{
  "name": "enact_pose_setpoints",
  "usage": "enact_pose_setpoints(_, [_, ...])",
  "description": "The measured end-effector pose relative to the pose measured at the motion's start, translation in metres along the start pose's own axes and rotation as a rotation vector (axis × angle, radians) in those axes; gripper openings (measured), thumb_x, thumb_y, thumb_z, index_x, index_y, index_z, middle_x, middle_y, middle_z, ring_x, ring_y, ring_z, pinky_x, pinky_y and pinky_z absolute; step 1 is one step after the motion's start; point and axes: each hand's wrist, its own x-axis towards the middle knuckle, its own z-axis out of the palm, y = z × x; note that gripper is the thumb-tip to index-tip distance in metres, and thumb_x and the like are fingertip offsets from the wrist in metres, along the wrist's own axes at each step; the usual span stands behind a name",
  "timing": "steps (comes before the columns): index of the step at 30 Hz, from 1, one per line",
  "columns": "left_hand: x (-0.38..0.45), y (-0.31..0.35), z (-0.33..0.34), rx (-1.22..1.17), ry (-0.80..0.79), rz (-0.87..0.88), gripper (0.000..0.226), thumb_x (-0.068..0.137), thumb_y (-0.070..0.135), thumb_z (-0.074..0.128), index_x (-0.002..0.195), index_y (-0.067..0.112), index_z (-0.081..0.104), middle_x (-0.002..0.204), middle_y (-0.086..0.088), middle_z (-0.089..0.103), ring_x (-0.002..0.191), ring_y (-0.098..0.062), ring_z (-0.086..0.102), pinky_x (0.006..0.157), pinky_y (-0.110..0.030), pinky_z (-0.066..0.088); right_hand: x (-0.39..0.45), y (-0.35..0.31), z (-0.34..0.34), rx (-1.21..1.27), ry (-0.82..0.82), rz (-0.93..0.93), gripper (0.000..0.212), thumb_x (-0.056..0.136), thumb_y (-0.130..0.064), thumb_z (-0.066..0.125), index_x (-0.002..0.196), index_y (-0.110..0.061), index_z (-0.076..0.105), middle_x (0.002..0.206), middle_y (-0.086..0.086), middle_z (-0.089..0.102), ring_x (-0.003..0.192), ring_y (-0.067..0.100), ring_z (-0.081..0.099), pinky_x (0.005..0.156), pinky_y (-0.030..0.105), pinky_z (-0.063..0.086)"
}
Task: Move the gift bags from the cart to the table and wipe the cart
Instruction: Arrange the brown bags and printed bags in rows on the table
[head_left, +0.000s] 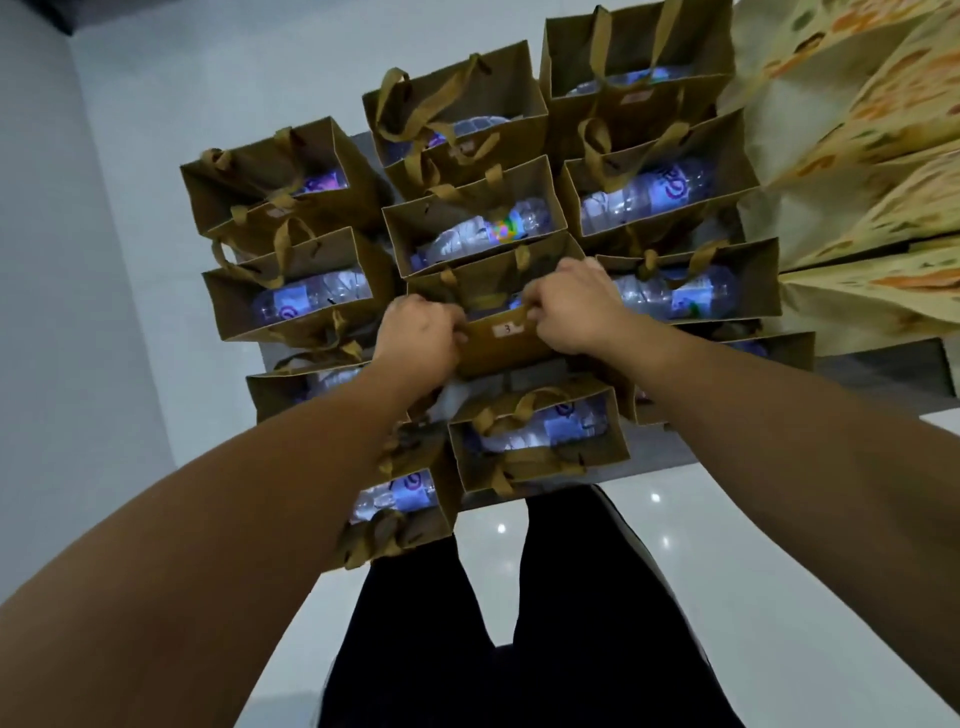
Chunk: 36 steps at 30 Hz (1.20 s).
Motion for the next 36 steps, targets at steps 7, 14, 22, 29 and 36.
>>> enact_pose_setpoints(7, [0.001,0.001,-0.001,-0.066,-0.032,-0.027,0.022,0.103,0.032,0.052,0.118,0.028,0.067,0.110,-0.001,0.067,0.110,-0.024,0.055,0.102,-0.040,0.039,-0.008,-0.003,-0.012,0.265,0.039,0.067,0.019,0.094,-0.017,0.063,0.106,-0.030,0.071,0.111,-0.003,0.063,0.114,0.020,0.053,0.099,0.038,0.044])
enact_pose_setpoints(14, [-0.018,-0.003,0.002,-0.296,-0.018,-0.014,0.016,0.101,0.028,0.056,0.107,0.026,0.071,0.093,0.006,0.068,0.093,-0.015,0.061,0.084,-0.031,0.042,0.002,-0.005,-0.002,0.344,0.008,0.027,0.036,0.084,-0.018,0.069,0.119,-0.026,0.064,0.103,-0.004,0.064,0.102,0.019,0.061,0.086,0.035,0.053])
enact_pose_setpoints(22, [-0.034,0.017,0.006,-0.326,-0.081,-0.053,0.009,0.096,0.022,0.062,0.100,0.027,0.068,0.094,0.005,0.068,0.093,-0.015,0.061,0.088,-0.035,0.049,0.002,-0.005,0.024,-0.131,-0.361,-0.061,0.108,0.071,-0.057,0.083,0.157,-0.032,0.022,0.160,0.000,0.033,0.141,0.030,0.034,0.110,0.047,0.037])
enact_pose_setpoints(29, [-0.033,0.060,0.000,-0.930,-0.015,-0.399,0.022,0.083,0.003,0.065,0.085,0.025,0.065,0.088,0.005,0.065,0.083,-0.007,0.059,0.064,-0.020,0.043,-0.004,-0.018,0.033,0.626,-0.260,0.121,0.065,0.080,-0.024,0.083,0.139,-0.020,0.054,0.109,-0.005,0.061,0.105,0.014,0.059,0.083,0.025,0.046])
enact_pose_setpoints(36, [-0.034,0.048,-0.006,-1.187,0.110,-0.599,0.022,0.085,0.004,0.061,0.096,0.024,0.059,0.083,0.003,0.057,0.082,-0.016,0.058,0.069,-0.030,0.049,0.014,-0.018,0.037,0.675,-0.227,0.226,0.050,0.084,-0.027,0.072,0.132,-0.023,0.057,0.114,0.001,0.065,0.101,0.019,0.061,0.092,0.039,0.053])
